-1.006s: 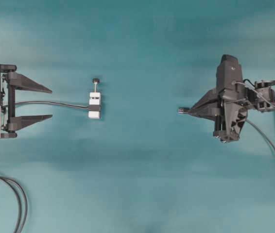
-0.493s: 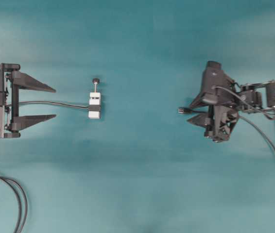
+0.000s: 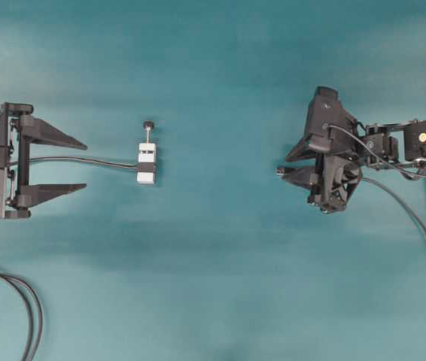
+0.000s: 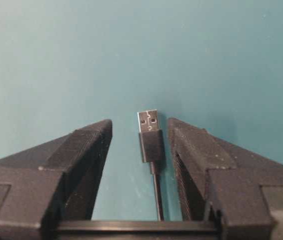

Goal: Insert the USB cable into the female connector supported by the left arm.
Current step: 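Lower the right gripper around the black USB plug, then close the right gripper on the USB plug and lift it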

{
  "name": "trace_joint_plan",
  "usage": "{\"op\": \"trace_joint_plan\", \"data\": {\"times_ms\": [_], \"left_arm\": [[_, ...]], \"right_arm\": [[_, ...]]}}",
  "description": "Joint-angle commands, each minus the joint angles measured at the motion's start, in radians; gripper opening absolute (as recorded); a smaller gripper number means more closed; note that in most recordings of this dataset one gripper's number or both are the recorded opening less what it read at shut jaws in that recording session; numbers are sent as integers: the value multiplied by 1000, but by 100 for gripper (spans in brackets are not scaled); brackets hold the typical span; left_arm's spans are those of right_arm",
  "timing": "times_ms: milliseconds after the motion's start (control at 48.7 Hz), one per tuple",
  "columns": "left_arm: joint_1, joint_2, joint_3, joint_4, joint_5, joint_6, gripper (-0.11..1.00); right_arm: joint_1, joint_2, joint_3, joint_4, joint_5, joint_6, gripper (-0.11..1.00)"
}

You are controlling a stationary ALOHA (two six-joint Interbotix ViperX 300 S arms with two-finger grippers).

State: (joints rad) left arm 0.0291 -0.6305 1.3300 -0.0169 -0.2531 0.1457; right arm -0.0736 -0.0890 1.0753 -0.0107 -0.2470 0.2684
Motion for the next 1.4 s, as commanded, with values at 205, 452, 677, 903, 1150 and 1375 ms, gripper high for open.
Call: {"op": "trace_joint_plan", "data": {"times_ms": [205,452,677,903,1150,1375], "left_arm": [[-2,2,-18,-2,25,-11,86],[-2,2,-21,-2,54,-11,86],[-2,2,-23,-2,54,-12,86],[-2,2,-23,-2,55,-14,86],[-2,2,-23,-2,61,-14,86],[-2,2,-23,-2,61,-14,86]], "right_arm": [[-2,5,-5,0,-12,0,51],[-2,8,3,0,-11,0,51],[-2,28,5,0,-12,0,51],[-2,63,-2,0,-35,0,51],[-2,75,5,0,-41,0,50],[0,75,11,0,-40,0,27]]}}
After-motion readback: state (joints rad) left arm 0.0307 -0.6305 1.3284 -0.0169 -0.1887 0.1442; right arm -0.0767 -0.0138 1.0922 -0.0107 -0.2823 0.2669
